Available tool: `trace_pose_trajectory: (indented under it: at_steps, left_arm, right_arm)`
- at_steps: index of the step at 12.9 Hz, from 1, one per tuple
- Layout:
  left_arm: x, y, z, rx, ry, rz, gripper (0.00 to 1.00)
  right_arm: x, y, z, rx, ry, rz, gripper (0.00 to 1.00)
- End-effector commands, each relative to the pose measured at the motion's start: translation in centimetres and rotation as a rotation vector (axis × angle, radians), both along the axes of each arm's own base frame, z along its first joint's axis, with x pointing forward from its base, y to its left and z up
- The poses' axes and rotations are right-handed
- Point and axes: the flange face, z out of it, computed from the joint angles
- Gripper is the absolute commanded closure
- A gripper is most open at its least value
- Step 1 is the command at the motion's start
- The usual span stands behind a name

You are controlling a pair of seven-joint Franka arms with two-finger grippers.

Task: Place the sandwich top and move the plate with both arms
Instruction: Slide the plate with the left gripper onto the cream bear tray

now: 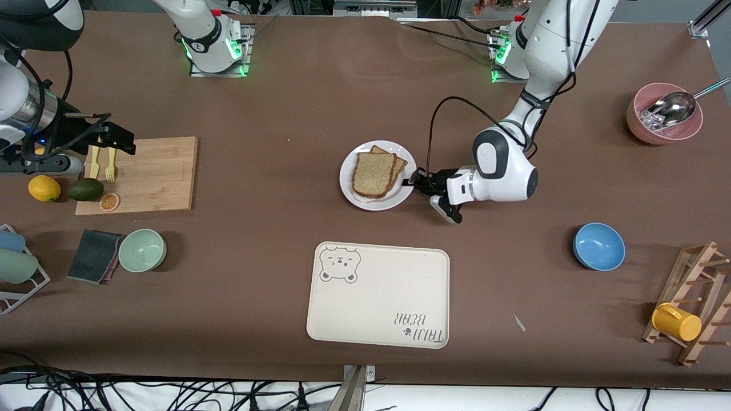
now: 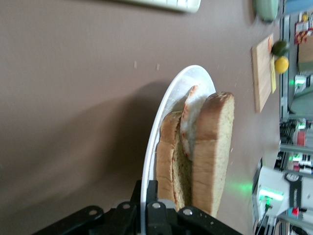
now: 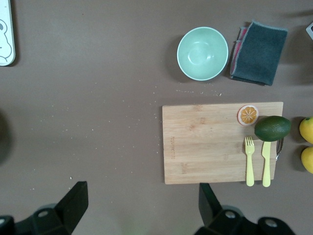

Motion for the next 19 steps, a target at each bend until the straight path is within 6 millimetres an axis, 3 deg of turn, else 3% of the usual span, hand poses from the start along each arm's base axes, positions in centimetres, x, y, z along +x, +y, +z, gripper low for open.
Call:
trace_pose_trajectory:
  at_steps: [1, 5, 10, 14, 19]
  left_arm:
    - [3.5, 0.6, 3.2, -0.059, 0.005, 0.091, 1.0]
    - [10.4, 1.9, 6.7, -0.097, -0.009, 0.226, 1.0]
    - [16.5, 2.9, 7.1, -0.107, 0.037, 0.399, 1.0]
    - [20.1, 5.2, 3.5, -0.174, 0.063, 0.498, 1.0]
    - [19.6, 4.1, -1.5, -0.132, 0.062, 0.549, 1.0]
  right_arm:
    - [-0.1, 0.0, 0.4, -0.001, 0.008, -0.011, 0.0]
    - [-0.1, 0.0, 0.4, -0.001, 0.008, -0.012, 0.0]
    - [-0.1, 0.0, 0.4, -0.001, 0.008, -0.011, 0.0]
    - [-0.1, 0.0, 0.4, -0.001, 0.008, -0.011, 0.0]
    - [-0.1, 0.0, 0.4, -0.001, 0.008, -0.011, 0.0]
